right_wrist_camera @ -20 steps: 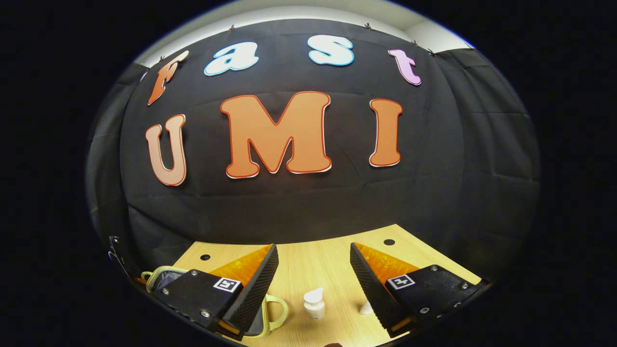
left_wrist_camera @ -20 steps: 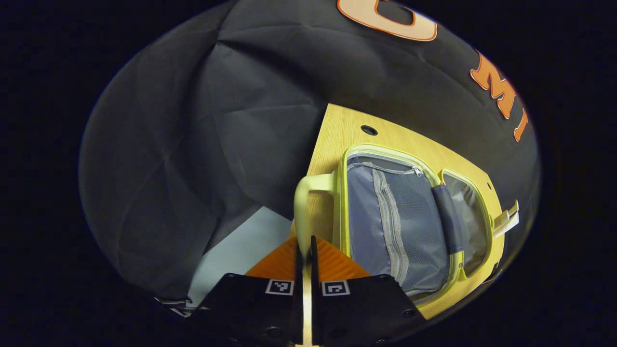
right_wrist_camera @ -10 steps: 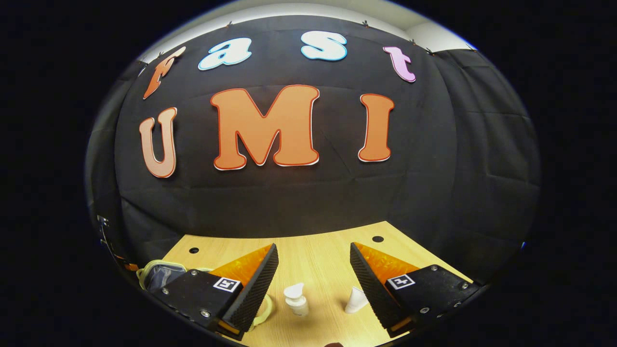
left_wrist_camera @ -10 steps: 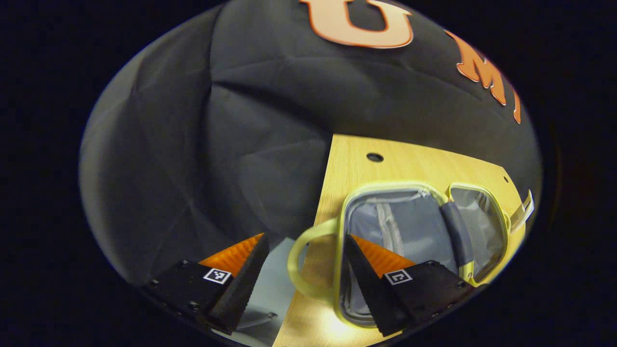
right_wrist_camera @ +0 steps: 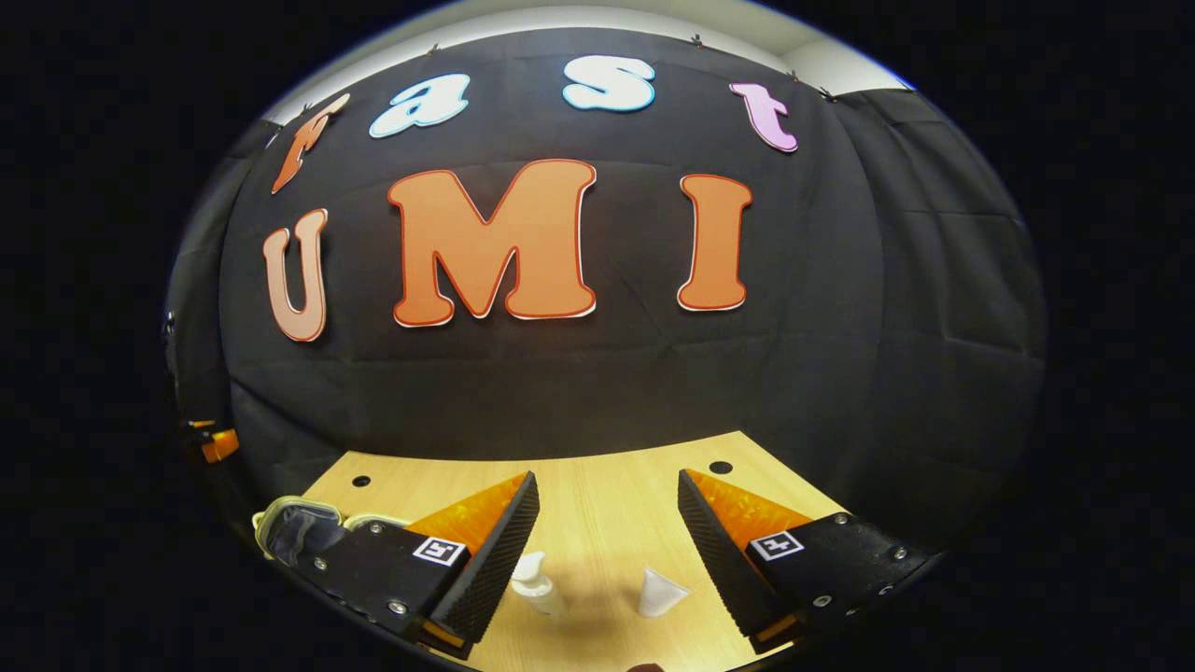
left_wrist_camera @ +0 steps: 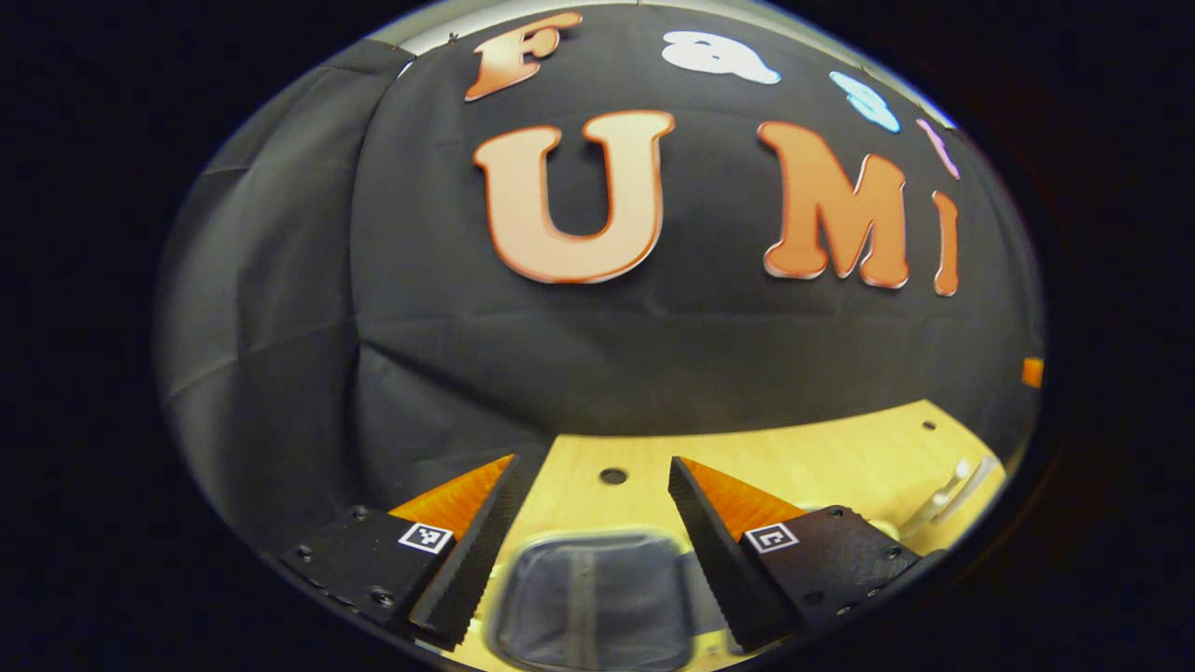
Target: First open the suitcase, pack the skin care products into it, and then close the suitcase.
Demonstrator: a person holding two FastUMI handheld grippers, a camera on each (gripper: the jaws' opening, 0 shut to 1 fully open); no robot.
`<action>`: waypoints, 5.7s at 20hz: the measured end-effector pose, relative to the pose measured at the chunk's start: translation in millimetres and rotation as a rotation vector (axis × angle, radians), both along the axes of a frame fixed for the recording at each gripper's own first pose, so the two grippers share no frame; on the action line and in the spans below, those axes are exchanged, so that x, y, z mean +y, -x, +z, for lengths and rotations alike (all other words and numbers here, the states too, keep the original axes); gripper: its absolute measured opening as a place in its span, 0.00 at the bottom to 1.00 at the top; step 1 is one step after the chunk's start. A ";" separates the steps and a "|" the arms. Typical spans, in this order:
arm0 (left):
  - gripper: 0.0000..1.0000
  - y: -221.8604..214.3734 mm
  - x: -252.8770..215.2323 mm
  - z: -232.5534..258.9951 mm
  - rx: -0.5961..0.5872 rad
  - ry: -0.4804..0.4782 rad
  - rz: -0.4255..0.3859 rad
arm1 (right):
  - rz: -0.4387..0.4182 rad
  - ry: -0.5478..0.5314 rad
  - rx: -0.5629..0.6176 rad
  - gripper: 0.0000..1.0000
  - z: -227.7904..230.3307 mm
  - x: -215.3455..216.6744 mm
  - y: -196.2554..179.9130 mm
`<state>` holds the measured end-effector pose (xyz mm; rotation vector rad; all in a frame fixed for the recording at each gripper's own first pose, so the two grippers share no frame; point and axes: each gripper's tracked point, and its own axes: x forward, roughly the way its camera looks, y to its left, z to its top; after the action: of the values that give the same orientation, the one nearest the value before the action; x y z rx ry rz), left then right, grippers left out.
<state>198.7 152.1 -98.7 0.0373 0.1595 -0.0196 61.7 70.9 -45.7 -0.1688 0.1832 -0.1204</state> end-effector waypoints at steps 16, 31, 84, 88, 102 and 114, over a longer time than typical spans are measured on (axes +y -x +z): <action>0.98 60.1 -284.5 -18.4 -0.040 0.117 -0.215 | 0.121 0.025 0.033 0.95 -28.9 -76.7 -6.6; 0.98 84.8 -426.6 -223.1 0.223 -0.015 -0.334 | 0.080 0.044 0.123 0.95 -82.2 -150.8 4.5; 0.60 110.6 -190.0 -141.7 0.680 0.038 -0.321 | 0.400 -0.083 0.425 0.44 -179.2 -9.4 21.5; 0.60 108.2 -173.9 -173.2 0.909 -0.005 -0.409 | 0.407 -0.120 0.398 0.44 -164.3 15.9 29.6; 0.61 59.8 -153.4 -271.4 1.209 -0.084 -0.372 | 0.281 -0.173 0.384 0.43 -151.6 13.0 41.2; 0.99 48.7 -172.6 -220.2 0.978 0.010 -0.396 | 0.375 -0.149 0.442 0.43 -142.4 75.6 22.7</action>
<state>150.0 -20.4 -318.8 0.0468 1.1287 -0.4382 39.1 146.4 -188.1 -0.0768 0.5944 0.3067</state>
